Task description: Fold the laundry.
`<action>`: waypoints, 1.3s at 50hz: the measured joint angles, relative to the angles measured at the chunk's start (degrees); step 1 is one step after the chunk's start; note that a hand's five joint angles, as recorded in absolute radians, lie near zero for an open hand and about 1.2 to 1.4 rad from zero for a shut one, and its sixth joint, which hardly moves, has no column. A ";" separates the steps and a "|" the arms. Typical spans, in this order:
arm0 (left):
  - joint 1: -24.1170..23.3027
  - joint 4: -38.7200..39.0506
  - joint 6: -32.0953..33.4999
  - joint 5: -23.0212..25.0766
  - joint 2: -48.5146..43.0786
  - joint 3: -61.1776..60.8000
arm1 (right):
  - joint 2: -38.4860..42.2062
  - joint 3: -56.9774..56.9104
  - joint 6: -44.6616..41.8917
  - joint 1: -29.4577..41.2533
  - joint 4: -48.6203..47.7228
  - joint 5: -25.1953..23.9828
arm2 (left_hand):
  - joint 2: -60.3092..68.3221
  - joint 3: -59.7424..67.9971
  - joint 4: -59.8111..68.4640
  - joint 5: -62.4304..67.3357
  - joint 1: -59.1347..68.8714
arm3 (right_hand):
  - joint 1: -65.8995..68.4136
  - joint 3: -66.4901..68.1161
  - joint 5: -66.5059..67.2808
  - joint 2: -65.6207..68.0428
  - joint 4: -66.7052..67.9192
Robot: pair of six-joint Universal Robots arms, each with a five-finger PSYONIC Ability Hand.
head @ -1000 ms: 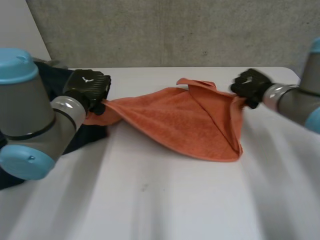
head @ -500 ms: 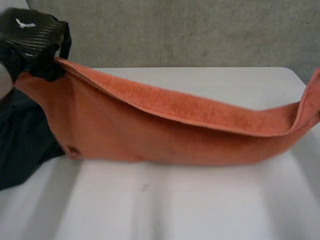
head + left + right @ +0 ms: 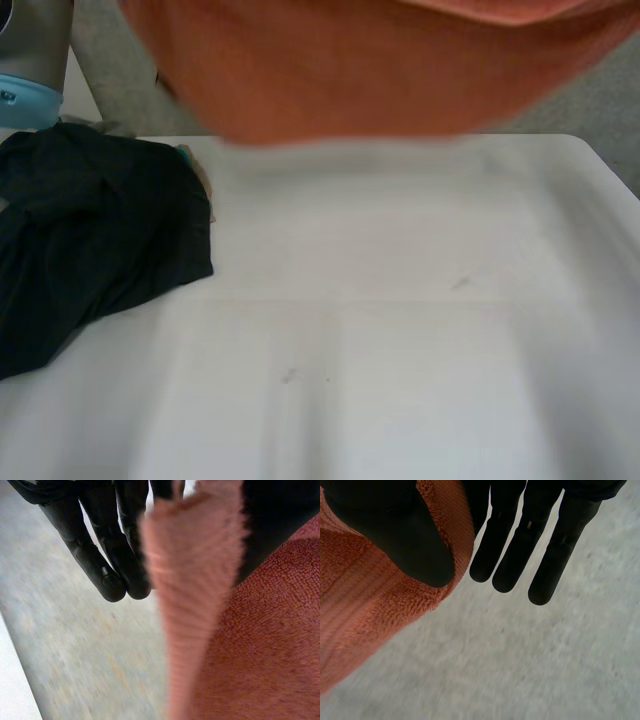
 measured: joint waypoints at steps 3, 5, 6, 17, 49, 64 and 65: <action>-0.33 3.67 -1.40 -0.82 1.27 -3.60 | -1.25 2.91 1.74 -0.55 -4.90 -0.83 | 0.00 0.00 0.00 0.00 0.00 | 0.00 0.00 0.28 0.00 0.00; -0.35 4.84 -1.73 -1.20 1.67 -7.02 | -1.31 4.39 1.82 -0.90 -5.43 -2.24 | 0.00 0.00 0.00 0.00 0.00 | 0.00 0.00 0.34 0.00 0.00; -0.34 4.96 -1.76 -1.25 1.71 -7.67 | -1.27 4.62 1.78 -0.96 -5.31 -2.57 | 0.00 0.00 0.00 0.00 0.00 | 0.00 0.00 0.35 0.00 0.00; -0.49 5.27 -0.44 1.05 -2.61 -28.84 | 4.47 17.29 -8.12 -2.45 4.63 -16.25 | 0.02 0.00 0.00 0.00 0.00 | 0.00 0.00 0.35 0.00 0.01; 0.42 5.54 5.69 3.62 -7.40 -38.20 | 6.75 35.56 -40.21 -3.22 7.70 -28.75 | 0.02 0.00 0.00 0.00 0.00 | -28.84 -33.39 -33.74 -32.74 -33.75; 0.88 3.01 8.09 3.09 -4.93 -40.70 | 3.42 39.02 -51.22 -5.89 11.37 -33.73 | 0.02 0.00 0.00 0.00 0.00 | 1.29 -0.38 -0.88 0.07 -0.16; 0.87 2.10 8.98 2.92 -4.17 -41.34 | 2.60 39.23 -50.53 -6.53 12.14 -33.72 | 0.02 0.00 0.00 0.00 0.00 | 1.29 -0.38 -0.88 0.07 -0.15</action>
